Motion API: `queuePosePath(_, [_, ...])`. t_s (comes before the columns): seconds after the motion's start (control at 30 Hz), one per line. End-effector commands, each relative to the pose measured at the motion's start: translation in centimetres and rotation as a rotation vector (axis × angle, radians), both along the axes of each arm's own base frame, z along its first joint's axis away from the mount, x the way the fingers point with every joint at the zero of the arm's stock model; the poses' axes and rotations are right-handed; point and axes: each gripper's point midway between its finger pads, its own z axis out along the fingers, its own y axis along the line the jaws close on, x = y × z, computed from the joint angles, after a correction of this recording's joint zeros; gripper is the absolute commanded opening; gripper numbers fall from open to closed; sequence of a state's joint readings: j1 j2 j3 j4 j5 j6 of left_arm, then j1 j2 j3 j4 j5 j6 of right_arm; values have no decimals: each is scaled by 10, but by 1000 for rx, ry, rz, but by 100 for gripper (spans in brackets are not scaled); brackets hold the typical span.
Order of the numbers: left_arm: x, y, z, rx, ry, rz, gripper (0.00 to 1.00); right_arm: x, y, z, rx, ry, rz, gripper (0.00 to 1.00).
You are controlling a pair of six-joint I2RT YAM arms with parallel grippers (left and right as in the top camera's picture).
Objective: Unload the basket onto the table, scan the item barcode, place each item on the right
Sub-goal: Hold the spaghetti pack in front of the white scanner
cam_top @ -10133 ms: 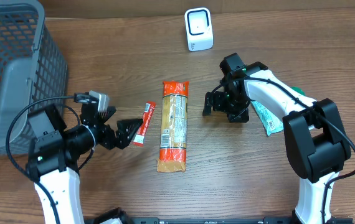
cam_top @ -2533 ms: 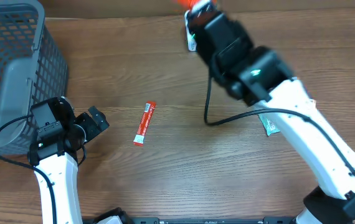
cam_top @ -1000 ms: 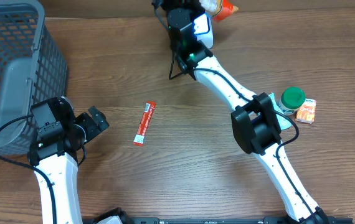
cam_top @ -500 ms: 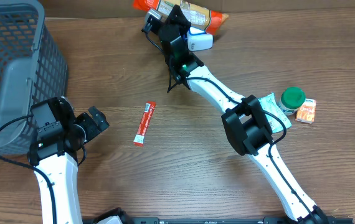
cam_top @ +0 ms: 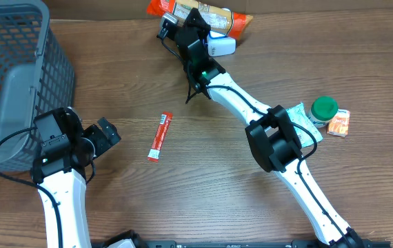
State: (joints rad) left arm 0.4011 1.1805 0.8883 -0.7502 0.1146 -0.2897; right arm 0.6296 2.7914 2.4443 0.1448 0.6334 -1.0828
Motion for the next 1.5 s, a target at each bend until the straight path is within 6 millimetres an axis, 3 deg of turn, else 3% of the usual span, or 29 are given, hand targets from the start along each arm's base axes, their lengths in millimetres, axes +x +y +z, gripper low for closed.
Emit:
queuePosePath(0.0, [2,4,4,8,-7,21,100,3,8,2,83,-13,41,4])
queuePosePath(0.13, [2,4,4,8,-7,21,100,5,5,-15,63,14,39,4])
queuePosePath(0.33, [2,4,4,8,-7,21,100,4,10,-13,42,5,64,4])
queuePosePath(0.4, [2,4,4,8,-7,21,100,5,8,-6,-9,-23,59,4])
queuePosePath(0.57, [2,4,4,8,-7,21,100,6,1,45,-50,-205,21,4])
queuePosePath(0.67, [2,4,4,8,-7,21,100,5,2,51,-53,-211,28,4])
queuePosePath(0.77, [2,4,4,8,-7,21,99,6,2,48,-61,-198,30,4])
queuePosePath(0.9, [2,4,4,8,-7,21,100,7,8,14,-63,-70,76,4])
queuePosePath(1.0, [2,4,4,8,-7,21,100,8,2,8,37,-44,47,4])
queuePosePath(1.07, [2,4,4,8,-7,21,100,9,-4,25,113,-104,2,4])
queuePosePath(1.2, [2,4,4,8,-7,21,100,3,-15,88,209,-278,-38,4])
queuePosePath(1.37, [3,2,4,8,-7,12,100,-9,-27,162,243,-293,-39,3])
queuePosePath(1.47, [5,-4,4,8,-7,-10,100,-21,-46,201,308,-263,-80,3])
